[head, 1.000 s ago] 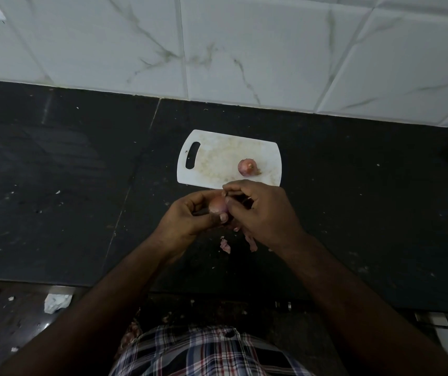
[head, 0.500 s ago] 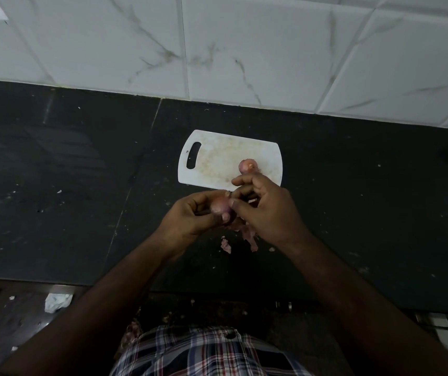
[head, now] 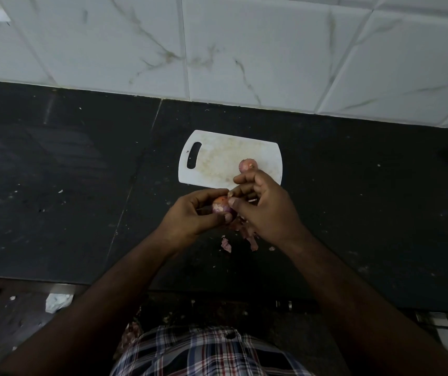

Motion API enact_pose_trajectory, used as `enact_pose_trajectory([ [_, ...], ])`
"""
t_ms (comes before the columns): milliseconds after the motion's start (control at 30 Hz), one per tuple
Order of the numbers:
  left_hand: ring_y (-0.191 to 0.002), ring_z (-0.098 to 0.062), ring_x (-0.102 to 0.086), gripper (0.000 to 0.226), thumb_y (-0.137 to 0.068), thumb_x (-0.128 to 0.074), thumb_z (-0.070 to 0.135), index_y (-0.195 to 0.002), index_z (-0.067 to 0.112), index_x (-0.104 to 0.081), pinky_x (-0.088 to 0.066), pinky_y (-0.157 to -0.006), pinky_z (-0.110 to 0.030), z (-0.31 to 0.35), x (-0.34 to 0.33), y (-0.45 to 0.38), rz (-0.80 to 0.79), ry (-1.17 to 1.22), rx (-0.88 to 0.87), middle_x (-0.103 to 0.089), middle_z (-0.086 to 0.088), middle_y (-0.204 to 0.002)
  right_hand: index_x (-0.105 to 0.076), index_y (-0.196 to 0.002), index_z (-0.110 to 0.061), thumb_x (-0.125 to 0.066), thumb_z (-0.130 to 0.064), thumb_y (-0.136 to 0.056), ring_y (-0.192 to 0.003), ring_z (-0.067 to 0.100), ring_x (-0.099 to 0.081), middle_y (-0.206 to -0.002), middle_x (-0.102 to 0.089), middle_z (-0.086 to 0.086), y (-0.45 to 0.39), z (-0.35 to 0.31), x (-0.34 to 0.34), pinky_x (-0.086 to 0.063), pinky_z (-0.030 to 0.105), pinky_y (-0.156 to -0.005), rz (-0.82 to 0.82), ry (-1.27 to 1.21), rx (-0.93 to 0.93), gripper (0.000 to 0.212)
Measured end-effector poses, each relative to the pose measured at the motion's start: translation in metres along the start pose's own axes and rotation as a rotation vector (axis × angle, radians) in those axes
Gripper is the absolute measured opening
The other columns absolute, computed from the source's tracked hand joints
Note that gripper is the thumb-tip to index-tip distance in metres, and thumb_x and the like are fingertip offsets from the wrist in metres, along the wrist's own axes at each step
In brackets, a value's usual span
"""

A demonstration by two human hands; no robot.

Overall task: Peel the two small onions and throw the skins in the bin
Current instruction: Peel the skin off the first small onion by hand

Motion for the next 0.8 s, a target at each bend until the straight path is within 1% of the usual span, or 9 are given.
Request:
enact_pose_trajectory([
  [67, -0.108, -0.027, -0.07, 0.049, -0.08, -0.078, 0.001, -0.126, 0.012, -0.066, -0.058, -0.091, -0.043, 0.0, -0.002, 0.0, -0.006, -0.048, -0.015, -0.072, -0.007, -0.119, -0.061, -0.109, -0.025, -0.072, -0.009, -0.086, -0.083, -0.001, -0.068, -0.087, -0.071, -0.009, 0.001, 0.0, -0.004, -0.054, 0.015, -0.07, 0.047, 0.011, -0.009, 0.03],
  [200, -0.11, -0.028, -0.07, 0.047, -0.081, -0.077, 0.002, -0.126, 0.011, -0.066, -0.057, -0.093, -0.045, 0.001, -0.004, 0.002, -0.035, -0.022, -0.025, -0.072, -0.009, -0.12, -0.06, -0.103, -0.026, -0.069, -0.007, -0.088, -0.08, 0.0, -0.068, -0.082, -0.07, -0.009, 0.003, 0.001, -0.012, -0.055, 0.021, -0.076, 0.151, 0.022, -0.014, 0.026],
  [300, -0.11, -0.029, -0.069, 0.046, -0.082, -0.072, -0.004, -0.127, 0.004, -0.062, -0.058, -0.091, -0.04, 0.002, -0.005, 0.004, -0.08, 0.062, -0.01, -0.071, -0.013, -0.12, -0.058, -0.1, -0.024, -0.065, -0.002, -0.089, -0.08, -0.005, -0.065, -0.083, -0.067, -0.009, 0.004, 0.001, -0.012, -0.052, 0.012, -0.072, 0.143, -0.015, -0.011, 0.025],
  [367, -0.103, -0.028, -0.071, 0.046, -0.08, -0.071, -0.003, -0.125, 0.001, -0.059, -0.059, -0.086, -0.037, 0.003, -0.005, 0.004, -0.087, 0.142, 0.007, -0.072, -0.015, -0.114, -0.058, -0.1, -0.019, -0.062, 0.001, -0.09, -0.08, -0.003, -0.065, -0.085, -0.067, -0.006, 0.002, 0.0, -0.011, -0.051, 0.01, -0.07, 0.112, -0.082, -0.032, 0.023],
  [467, -0.095, -0.026, -0.071, 0.044, -0.08, -0.073, -0.003, -0.121, 0.001, -0.058, -0.06, -0.076, -0.034, 0.002, -0.005, 0.005, -0.116, 0.23, 0.035, -0.073, -0.014, -0.106, -0.057, -0.099, -0.016, -0.06, 0.003, -0.092, -0.079, 0.004, -0.067, -0.086, -0.069, 0.001, 0.0, 0.001, -0.01, -0.056, 0.019, -0.074, 0.074, -0.155, -0.056, 0.021],
  [533, -0.093, -0.024, -0.071, 0.042, -0.079, -0.067, -0.002, -0.12, 0.001, -0.058, -0.059, -0.073, -0.032, 0.001, -0.005, 0.005, -0.132, 0.268, 0.042, -0.073, -0.014, -0.105, -0.056, -0.096, -0.017, -0.057, 0.004, -0.093, -0.077, 0.007, -0.066, -0.084, -0.07, 0.003, 0.0, 0.002, -0.01, -0.057, 0.025, -0.074, 0.047, -0.213, -0.075, 0.022],
  [667, -0.104, -0.033, -0.066, 0.045, -0.08, -0.063, -0.002, -0.125, -0.002, -0.058, -0.056, -0.09, -0.047, -0.002, -0.002, 0.004, -0.137, 0.309, 0.038, -0.067, -0.022, -0.117, -0.058, -0.095, -0.02, -0.057, 0.005, -0.093, -0.081, 0.011, -0.067, -0.081, -0.07, -0.002, 0.0, 0.005, -0.007, -0.058, 0.035, -0.079, -0.012, -0.327, -0.103, 0.025],
  [733, -0.106, -0.035, -0.065, 0.045, -0.082, -0.061, 0.0, -0.127, -0.002, -0.057, -0.054, -0.093, -0.046, -0.004, -0.002, 0.004, -0.118, 0.321, 0.046, -0.066, -0.022, -0.119, -0.06, -0.096, -0.019, -0.059, 0.004, -0.093, -0.084, 0.012, -0.068, -0.085, -0.07, 0.001, 0.001, 0.004, -0.005, -0.059, 0.037, -0.081, 0.002, -0.311, -0.085, 0.023],
  [800, -0.106, -0.033, -0.065, 0.044, -0.083, -0.058, 0.003, -0.127, 0.0, -0.059, -0.056, -0.09, -0.044, -0.004, -0.002, 0.003, -0.097, 0.332, 0.058, -0.067, -0.019, -0.118, -0.062, -0.1, -0.019, -0.06, 0.002, -0.093, -0.086, 0.008, -0.07, -0.089, -0.072, 0.0, 0.002, 0.002, -0.001, -0.059, 0.031, -0.078, 0.019, -0.324, -0.088, 0.022],
])
Point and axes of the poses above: each hand's wrist, its own y-axis away from the middle knuckle, its own x-axis out of the back of the hand, z = x × y, the point moved 1 cm from there along -y, towards the middle knuckle
